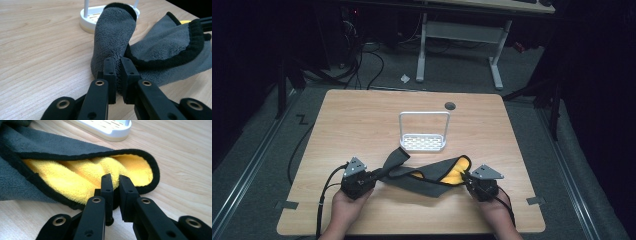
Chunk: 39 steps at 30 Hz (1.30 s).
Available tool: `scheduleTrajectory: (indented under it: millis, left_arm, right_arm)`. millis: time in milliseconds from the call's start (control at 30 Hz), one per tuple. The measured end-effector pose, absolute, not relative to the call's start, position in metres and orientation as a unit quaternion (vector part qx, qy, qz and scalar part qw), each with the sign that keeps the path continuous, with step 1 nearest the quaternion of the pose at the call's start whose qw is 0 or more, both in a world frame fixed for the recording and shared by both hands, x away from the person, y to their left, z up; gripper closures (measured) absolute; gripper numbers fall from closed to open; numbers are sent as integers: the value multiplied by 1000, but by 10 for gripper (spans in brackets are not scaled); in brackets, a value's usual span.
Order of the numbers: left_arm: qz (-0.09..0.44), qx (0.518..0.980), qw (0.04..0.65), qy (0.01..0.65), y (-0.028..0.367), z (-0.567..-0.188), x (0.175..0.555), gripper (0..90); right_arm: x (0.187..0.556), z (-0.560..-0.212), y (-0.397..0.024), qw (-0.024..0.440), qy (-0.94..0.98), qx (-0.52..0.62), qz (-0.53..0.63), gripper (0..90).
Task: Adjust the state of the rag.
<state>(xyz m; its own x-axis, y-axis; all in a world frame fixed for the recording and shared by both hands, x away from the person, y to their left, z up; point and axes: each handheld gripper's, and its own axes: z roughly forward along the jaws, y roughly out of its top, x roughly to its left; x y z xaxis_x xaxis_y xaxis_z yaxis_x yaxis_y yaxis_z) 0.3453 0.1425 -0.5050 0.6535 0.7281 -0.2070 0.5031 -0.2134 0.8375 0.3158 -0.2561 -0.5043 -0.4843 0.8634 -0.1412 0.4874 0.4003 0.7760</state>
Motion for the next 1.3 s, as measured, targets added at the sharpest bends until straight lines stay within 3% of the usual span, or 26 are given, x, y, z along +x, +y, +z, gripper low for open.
scheduleTrajectory:
  millis: [267, 333, 400, 567, 900, 1133, 1200, 1233, 1267, 1300]
  left_arm:
    - [103, 778, 468, 406, 138, -518, 349, 822]
    - [103, 778, 463, 411, 136, -519, 349, 730]
    - [118, 771, 474, 408, 136, -511, 344, 570]
    - [132, 755, 502, 401, 134, -491, 331, 507]
    - [78, 787, 528, 311, 71, -482, 302, 519]
    - [88, 824, 491, 269, 38, -496, 298, 489]
    - [95, 840, 462, 268, 31, -504, 299, 522]
    - [96, 847, 450, 266, 30, -508, 300, 575]
    - [101, 852, 440, 264, 28, -511, 299, 746]
    - [104, 855, 435, 261, 28, -514, 299, 746]
  right_arm:
    - [315, -500, -258, 269, 781, 432, 362, 839]
    - [313, -505, -251, 262, 795, 418, 353, 838]
    - [310, -504, -244, 267, 801, 404, 353, 837]
    - [312, -506, -245, 261, 801, 407, 353, 836]
    - [314, -508, -242, 253, 804, 407, 352, 835]
    - [313, -509, -242, 250, 805, 406, 351, 835]
    - [313, -509, -242, 249, 805, 407, 352, 835]
    - [313, -509, -242, 249, 805, 408, 351, 835]
    - [313, -509, -242, 249, 805, 408, 352, 835]
    - [313, -509, -242, 249, 805, 408, 352, 835]
